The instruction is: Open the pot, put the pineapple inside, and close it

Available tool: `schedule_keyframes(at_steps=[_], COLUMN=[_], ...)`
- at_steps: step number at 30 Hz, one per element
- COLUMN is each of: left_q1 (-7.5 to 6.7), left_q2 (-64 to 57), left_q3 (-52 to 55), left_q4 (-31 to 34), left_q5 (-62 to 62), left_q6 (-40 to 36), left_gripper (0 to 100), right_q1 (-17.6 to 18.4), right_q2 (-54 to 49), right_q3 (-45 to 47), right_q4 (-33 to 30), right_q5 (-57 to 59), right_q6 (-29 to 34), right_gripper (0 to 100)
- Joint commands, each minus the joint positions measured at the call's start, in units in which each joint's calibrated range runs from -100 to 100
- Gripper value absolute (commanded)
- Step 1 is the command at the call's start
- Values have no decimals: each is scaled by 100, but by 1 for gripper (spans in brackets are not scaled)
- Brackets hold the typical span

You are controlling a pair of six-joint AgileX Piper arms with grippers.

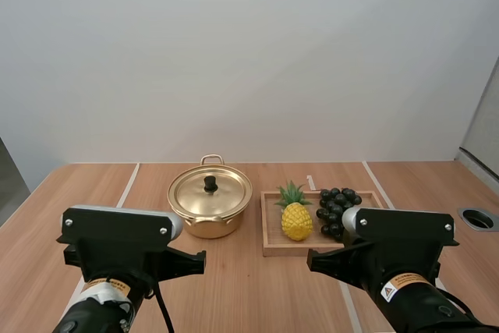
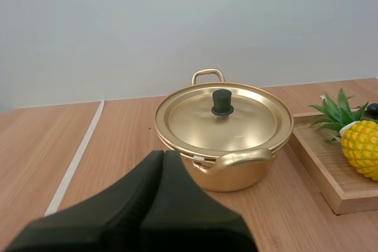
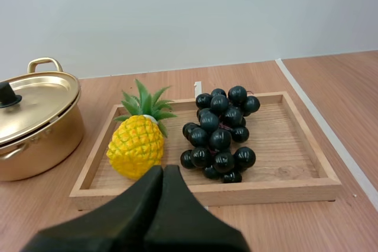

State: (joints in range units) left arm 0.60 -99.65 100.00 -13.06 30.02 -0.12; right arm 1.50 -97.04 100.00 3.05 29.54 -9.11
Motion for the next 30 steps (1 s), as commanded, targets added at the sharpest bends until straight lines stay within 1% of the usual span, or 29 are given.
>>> schedule_keyframes(at_steps=[1, 7, 10, 17, 19, 20, 21, 22, 23, 25, 27, 28, 30], left_q1=[-18, -18, -18, -18, -18, -18, -18, -18, -18, -18, -18, -18, -18], left_q2=[-35, -35, -35, -35, -35, -35, -35, -35, -35, -35, -35, -35, -35], left_q3=[0, 0, 0, 0, 0, 0, 0, 0, 0, 0, 0, 0, 0], left_q4=[-76, -101, -255, -295, -304, -349, -406, -489, -594, -808, -916, -916, -904], left_q5=[-134, 64, 119, 152, 152, 172, 221, 287, 359, 627, 820, 836, 733], left_q6=[-54, -54, -54, -45, -38, -38, -38, -38, -38, -25, -25, -15, 7], left_gripper=[0, 0, 0, 0, 4, 9, 16, 26, 35, 61, 91, 100, 100], right_q1=[-14, -14, -14, -14, -14, -14, -14, -14, -14, -14, -14, -14, -14], right_q2=[-1, -1, -1, -1, -1, -1, -1, -16, -26, -26, -31, -31, -31], right_q3=[0, 0, 0, 0, 0, 0, 0, 0, 0, 0, -73, -73, -73], right_q4=[143, 440, 399, 204, 224, 276, 351, 427, 491, 604, 697, 697, 686], right_q5=[-53, 58, 100, 168, 221, 266, 332, 434, 589, 853, 1029, 1029, 1029], right_q6=[-15, -15, -24, -33, -33, -33, -33, -33, -33, -33, -51, -51, -51], right_gripper=[0, 0, 0, 0, 0, 0, 1, 10, 24, 55, 96, 100, 100])
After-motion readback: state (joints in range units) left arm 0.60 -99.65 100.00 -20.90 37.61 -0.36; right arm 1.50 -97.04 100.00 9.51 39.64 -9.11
